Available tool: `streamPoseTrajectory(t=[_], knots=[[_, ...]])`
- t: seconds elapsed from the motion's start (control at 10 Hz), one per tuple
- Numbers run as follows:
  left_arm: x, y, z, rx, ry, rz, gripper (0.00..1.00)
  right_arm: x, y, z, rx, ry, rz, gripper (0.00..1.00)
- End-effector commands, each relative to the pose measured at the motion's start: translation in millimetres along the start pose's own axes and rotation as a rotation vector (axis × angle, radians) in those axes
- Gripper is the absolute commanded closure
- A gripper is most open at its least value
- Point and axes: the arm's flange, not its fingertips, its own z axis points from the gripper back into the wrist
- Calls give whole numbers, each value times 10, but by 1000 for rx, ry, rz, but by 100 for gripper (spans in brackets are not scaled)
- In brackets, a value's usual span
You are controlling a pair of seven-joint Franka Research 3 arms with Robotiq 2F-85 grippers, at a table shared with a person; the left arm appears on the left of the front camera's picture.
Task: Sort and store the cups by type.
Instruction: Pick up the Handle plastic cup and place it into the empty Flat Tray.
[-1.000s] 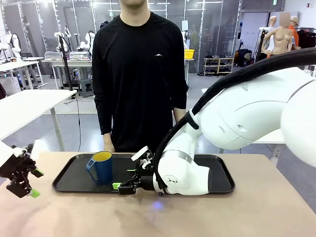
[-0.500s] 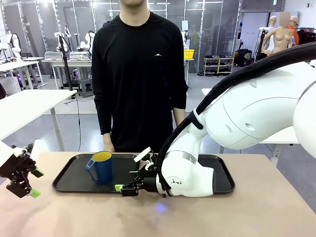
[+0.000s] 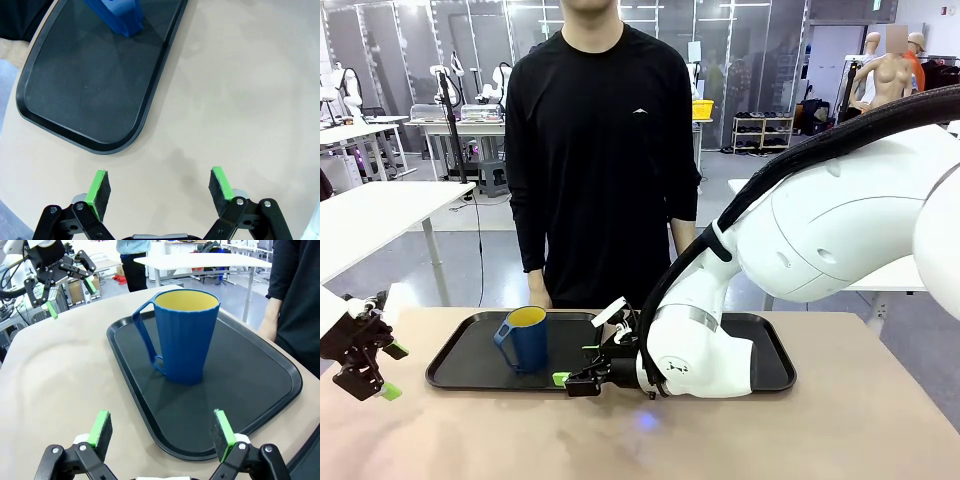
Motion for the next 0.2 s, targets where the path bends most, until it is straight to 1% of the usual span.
streamPoseTrajectory(t=[0.0,0.1], knots=[[-1,5,-14,10,18,3,0,5,-7,-36,0,1,9,0],[-1,5,-14,10,18,3,0,5,-7,-36,0,1,9,0]])
